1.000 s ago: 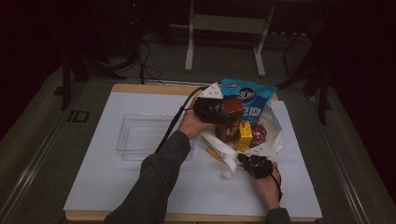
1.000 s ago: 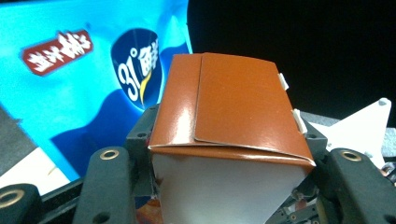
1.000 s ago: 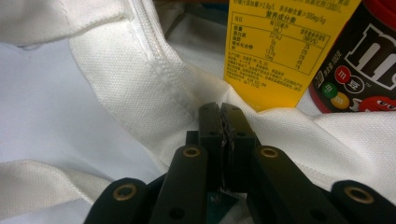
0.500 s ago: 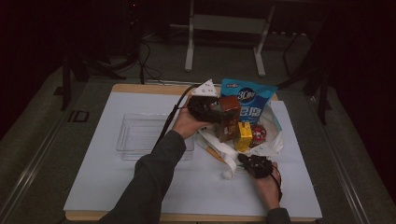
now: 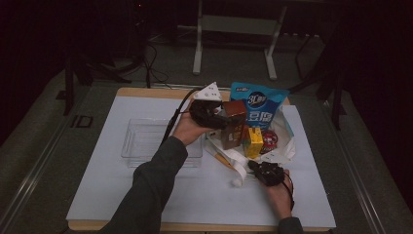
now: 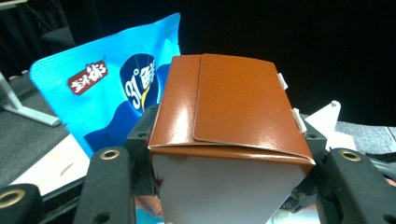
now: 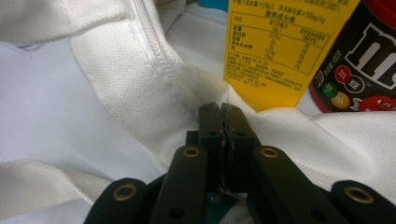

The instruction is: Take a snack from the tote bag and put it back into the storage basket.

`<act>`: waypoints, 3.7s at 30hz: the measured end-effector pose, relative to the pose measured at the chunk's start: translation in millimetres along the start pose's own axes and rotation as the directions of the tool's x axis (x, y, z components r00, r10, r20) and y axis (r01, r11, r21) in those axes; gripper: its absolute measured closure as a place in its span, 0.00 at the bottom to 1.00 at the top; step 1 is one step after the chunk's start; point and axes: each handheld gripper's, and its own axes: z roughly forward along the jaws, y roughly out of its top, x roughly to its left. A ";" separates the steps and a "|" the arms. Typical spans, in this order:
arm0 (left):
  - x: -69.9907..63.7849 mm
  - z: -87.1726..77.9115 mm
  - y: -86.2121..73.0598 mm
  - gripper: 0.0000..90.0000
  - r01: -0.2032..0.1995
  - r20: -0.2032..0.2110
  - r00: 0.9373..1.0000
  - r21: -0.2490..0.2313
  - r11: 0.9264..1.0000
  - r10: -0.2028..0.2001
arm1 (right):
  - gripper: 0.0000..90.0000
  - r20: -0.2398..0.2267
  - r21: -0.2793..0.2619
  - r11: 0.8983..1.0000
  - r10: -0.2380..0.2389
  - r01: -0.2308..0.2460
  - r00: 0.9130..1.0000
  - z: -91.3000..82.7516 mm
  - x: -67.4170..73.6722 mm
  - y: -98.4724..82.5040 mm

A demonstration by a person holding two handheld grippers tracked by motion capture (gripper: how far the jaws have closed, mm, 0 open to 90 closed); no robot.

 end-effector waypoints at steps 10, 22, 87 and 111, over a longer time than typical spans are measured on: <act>2.2 -24.8 0.7 0.48 -0.003 0.006 1.000 -0.007 1.000 0.003 | 0.98 0.000 0.000 1.000 0.001 -0.001 1.000 0.0 0.2 0.0; 6.8 -53.7 1.6 0.48 -0.011 0.001 1.000 -0.009 1.000 0.011 | 0.98 0.001 0.000 1.000 0.001 -0.001 1.000 0.0 0.3 0.0; 33.3 -140.9 -60.5 0.48 0.035 -0.097 0.995 0.136 0.990 -0.021 | 0.98 -0.005 0.002 1.000 0.003 -0.003 1.000 0.0 -1.0 0.1; 41.5 -161.3 -89.0 0.48 0.069 -0.155 0.988 0.273 0.960 -0.027 | 0.98 -0.004 0.003 1.000 0.005 -0.005 1.000 -0.1 -0.2 0.0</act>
